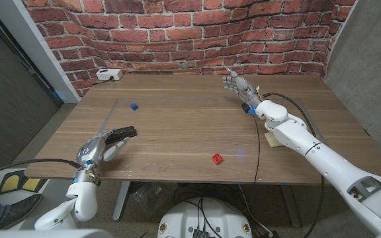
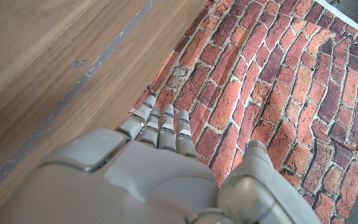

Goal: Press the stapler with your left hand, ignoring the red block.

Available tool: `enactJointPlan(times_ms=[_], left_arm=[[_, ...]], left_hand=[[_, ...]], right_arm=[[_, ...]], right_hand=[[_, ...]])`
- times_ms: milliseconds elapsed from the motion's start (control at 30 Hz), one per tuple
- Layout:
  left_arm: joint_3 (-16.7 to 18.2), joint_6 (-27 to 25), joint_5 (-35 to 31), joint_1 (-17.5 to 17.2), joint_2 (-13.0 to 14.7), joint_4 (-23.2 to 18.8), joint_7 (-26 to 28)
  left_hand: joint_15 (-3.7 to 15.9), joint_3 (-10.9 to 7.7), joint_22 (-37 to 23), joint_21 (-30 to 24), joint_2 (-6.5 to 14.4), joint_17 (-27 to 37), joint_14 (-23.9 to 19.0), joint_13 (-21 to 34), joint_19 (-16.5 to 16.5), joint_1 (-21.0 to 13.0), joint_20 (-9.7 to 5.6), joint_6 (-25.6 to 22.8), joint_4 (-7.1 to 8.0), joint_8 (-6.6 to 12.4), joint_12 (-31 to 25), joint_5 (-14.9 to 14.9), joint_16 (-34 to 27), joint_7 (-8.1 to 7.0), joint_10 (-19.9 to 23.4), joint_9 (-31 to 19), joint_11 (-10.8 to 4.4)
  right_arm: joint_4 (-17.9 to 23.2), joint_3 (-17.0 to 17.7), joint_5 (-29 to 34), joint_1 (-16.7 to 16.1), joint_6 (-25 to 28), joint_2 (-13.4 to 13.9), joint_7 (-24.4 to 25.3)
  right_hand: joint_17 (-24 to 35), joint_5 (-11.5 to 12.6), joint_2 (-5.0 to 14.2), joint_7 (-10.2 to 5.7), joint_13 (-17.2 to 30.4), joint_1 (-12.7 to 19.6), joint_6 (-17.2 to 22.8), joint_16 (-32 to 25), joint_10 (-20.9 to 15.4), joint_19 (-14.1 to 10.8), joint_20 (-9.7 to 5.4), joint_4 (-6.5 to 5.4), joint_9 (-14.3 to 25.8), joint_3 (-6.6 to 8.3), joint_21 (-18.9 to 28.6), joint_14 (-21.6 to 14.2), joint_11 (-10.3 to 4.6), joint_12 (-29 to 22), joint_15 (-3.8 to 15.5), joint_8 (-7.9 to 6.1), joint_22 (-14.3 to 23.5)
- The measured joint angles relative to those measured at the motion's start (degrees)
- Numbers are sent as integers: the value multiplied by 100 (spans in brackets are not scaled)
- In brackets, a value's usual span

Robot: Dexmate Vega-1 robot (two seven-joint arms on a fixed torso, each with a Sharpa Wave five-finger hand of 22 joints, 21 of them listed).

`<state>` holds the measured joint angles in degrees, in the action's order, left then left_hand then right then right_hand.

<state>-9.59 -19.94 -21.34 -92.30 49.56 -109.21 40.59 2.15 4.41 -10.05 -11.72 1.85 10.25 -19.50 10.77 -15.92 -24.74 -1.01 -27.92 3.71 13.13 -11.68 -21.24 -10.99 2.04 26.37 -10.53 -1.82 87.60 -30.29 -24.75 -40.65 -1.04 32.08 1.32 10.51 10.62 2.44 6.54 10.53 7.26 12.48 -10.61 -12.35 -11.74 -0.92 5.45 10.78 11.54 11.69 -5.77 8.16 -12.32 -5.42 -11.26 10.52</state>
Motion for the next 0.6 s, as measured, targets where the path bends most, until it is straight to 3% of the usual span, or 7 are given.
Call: enactJointPlan(times_ms=[600], left_arm=[[-339, -74, 288, 151, 8, 106, 70]], left_hand=[[-8, 26, 7, 67, 0, 2, 50, -11, 54, 1, 29, -12, 26, -51, 21, 0, 56, -46, -32, 7, -13]], right_arm=[[22, -27, 14, 25, 69, -12, -10]], right_hand=[[0, 0, 0, 0, 0, 0, 0, 0, 0, -20, 20, 17, 0, -17, 0, 0, 0, 0, 0, 0, 0]])
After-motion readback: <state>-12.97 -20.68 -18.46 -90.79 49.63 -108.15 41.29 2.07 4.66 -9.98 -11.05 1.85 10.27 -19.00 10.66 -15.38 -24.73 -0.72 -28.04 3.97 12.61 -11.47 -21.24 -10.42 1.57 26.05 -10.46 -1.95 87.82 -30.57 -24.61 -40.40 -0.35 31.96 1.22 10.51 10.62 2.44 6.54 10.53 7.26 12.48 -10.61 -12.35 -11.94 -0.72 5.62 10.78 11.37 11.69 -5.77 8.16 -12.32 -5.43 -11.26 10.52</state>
